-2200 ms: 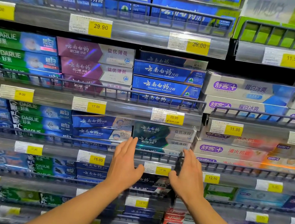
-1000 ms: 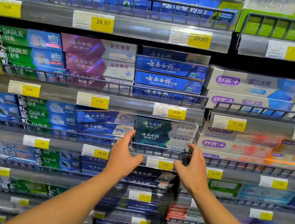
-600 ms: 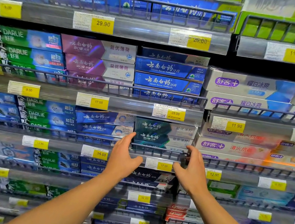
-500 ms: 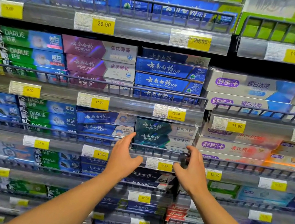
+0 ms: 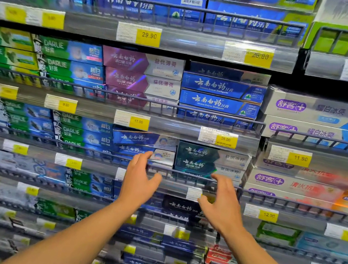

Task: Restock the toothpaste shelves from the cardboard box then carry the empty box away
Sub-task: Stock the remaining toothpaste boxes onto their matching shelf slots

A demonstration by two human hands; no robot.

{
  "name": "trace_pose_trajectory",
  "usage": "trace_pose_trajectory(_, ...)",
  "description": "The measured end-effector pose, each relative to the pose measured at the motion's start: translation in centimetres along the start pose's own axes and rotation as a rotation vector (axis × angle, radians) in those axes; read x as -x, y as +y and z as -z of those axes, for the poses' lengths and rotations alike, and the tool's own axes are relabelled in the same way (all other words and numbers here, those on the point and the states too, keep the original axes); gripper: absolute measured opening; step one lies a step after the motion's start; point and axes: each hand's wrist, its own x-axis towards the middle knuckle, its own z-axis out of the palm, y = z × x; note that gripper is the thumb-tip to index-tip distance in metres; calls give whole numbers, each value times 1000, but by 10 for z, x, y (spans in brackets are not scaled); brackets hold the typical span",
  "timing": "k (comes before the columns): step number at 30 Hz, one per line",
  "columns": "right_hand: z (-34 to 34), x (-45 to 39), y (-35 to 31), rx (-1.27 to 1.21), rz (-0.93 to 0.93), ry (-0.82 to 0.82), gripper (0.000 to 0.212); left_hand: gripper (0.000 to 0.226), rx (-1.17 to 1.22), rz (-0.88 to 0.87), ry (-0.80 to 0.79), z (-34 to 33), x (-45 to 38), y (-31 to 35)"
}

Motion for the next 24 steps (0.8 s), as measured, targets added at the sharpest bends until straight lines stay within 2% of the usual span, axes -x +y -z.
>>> trace_pose_trajectory(4, -15, -8, -34, -18, 101, -68, 61, 62, -37, 72, 166, 40, -4, -13)
trace_pose_trajectory(6, -23, -13, -53, -18, 151, -80, 62, 65, -95, 44, 185, 59, -7, -17)
trace_pose_trajectory(8, -32, -17, -71, -21, 189, -80, 62, 69, -243, -37, 126, 72, -11, -23)
trace_pose_trajectory(11, -49, -22, -94, -47, 196, -69, 61, 77, -573, -135, -56, 83, -18, -34)
trace_pose_trajectory(13, -58, -23, -106, -67, 186, -55, 58, 81, -652, -140, -114, 88, -24, -44)
trace_pose_trajectory(20, -84, -28, -128, -33, 63, 8, 53, 69, -293, -104, -9, 107, -64, -59)
trace_pose_trajectory(24, -98, -26, -135, -11, 46, 42, 52, 60, -316, -163, -10, 112, -76, -66)
